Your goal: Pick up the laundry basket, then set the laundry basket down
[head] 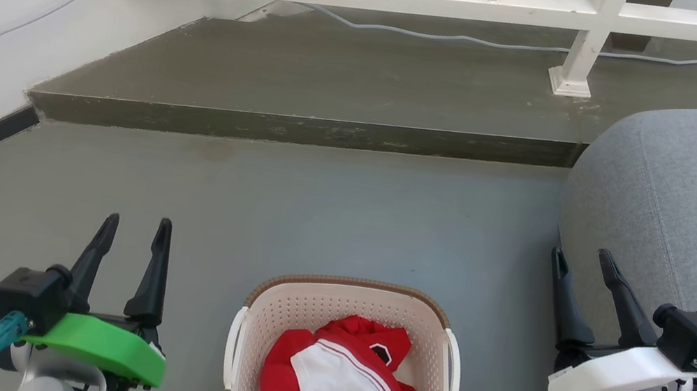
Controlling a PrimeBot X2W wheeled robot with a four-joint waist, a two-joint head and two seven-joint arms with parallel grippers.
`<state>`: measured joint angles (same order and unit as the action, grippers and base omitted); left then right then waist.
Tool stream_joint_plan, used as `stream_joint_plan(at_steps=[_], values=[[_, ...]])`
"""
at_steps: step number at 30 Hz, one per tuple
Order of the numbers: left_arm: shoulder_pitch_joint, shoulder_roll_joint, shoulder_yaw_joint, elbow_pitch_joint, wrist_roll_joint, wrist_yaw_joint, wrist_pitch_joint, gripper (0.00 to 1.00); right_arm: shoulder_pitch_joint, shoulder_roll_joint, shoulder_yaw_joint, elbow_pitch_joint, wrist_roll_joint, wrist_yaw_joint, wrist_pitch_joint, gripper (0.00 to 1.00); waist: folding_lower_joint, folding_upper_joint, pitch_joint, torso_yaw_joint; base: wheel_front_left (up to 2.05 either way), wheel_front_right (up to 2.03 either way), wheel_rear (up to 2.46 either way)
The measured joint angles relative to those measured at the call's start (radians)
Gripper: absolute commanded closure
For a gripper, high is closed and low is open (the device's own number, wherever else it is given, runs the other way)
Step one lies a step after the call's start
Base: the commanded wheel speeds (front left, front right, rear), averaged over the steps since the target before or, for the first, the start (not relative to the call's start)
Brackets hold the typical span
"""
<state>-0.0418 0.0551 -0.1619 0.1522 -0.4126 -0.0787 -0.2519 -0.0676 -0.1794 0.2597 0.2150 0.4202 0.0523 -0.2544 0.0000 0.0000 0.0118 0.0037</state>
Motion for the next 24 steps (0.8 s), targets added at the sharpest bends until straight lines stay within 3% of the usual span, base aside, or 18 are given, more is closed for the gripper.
stream_joint_plan(at_steps=[24], values=[[0.025, -0.006, 0.020, -0.009, 0.044, -0.009, 0.000, 0.00, 0.037, 0.027, -0.048, -0.016, -0.061, 0.018, 0.000, 0.00, 0.0000, 0.0000, 0.006, -0.006, 0.00, 0.00, 0.00]])
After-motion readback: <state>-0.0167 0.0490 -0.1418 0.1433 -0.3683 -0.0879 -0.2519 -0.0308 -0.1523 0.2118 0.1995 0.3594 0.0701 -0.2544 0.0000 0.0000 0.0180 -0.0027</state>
